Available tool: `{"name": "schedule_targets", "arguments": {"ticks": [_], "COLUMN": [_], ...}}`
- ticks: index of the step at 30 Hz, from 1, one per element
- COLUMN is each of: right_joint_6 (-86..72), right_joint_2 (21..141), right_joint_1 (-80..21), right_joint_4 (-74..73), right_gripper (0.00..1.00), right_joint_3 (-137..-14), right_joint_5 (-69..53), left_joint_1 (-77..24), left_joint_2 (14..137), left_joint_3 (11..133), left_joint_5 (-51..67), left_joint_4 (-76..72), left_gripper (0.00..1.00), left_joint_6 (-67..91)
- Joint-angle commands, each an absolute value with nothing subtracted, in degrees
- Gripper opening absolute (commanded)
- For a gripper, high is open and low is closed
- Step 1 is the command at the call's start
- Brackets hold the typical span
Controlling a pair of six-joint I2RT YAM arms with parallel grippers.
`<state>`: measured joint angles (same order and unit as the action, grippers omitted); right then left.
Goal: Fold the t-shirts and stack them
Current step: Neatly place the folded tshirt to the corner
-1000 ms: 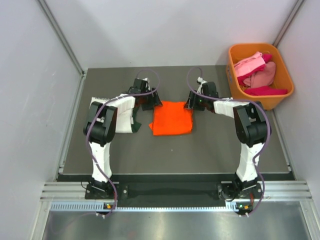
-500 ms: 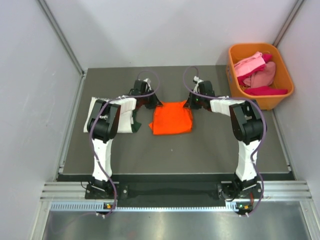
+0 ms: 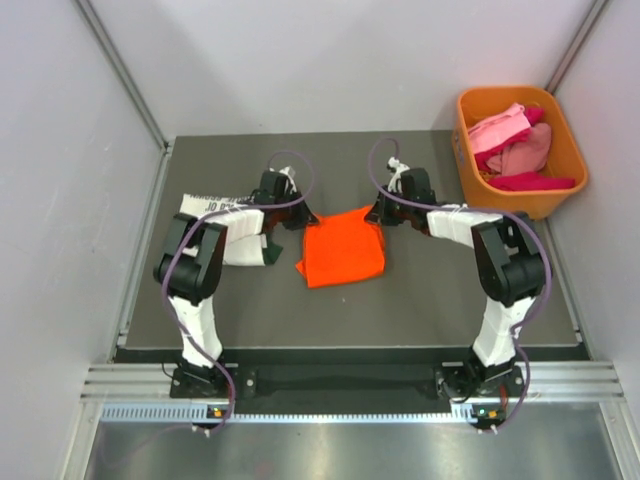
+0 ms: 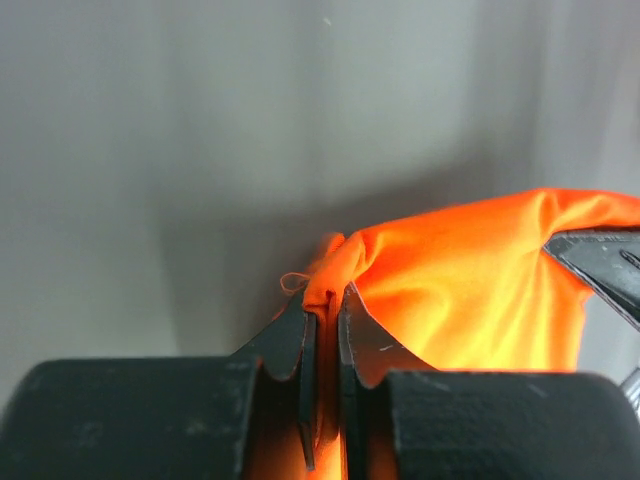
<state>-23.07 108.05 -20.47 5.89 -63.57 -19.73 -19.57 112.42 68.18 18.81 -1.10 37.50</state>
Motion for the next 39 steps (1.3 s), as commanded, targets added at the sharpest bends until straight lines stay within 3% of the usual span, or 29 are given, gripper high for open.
{"name": "schedule_targets", "arguments": {"ticks": [1, 14, 23, 28, 30, 39], "right_joint_6": [-23.20, -25.84, -27.33, -28.39, -28.56, -32.43], "right_joint_2": [102.49, 92.30, 89.82, 92.81, 95.88, 108.45], "right_joint_1": [-22.32, -30.14, -43.24, -47.71, -48.86, -52.47], "right_joint_4": [7.30, 2.65, -10.81, -12.57, -13.09, -10.55], "right_gripper": [0.00, 0.00, 0.00, 0.00, 0.00, 0.00], "right_joint_3": [-63.02, -61.52, -71.44, -79.78, -82.86, -97.46], "right_joint_5": [-20.66, -17.42, -1.95, -1.23, -1.32, -1.41], "left_joint_1": [-19.51, -19.16, -12.50, -6.95, -4.49, 9.04], "left_joint_2": [103.65, 83.95, 68.04, 60.83, 60.73, 68.90], "left_joint_3": [65.92, 60.73, 62.13, 66.00, 68.81, 73.30], "left_joint_5": [17.23, 13.37, 1.24, -1.30, -5.18, -1.06], "left_joint_4": [1.39, 14.66, 32.59, 41.29, 43.67, 45.09], "left_gripper": [0.00, 0.00, 0.00, 0.00, 0.00, 0.00], "left_joint_6": [36.12, 33.67, 30.06, 27.69, 26.02, 24.00]}}
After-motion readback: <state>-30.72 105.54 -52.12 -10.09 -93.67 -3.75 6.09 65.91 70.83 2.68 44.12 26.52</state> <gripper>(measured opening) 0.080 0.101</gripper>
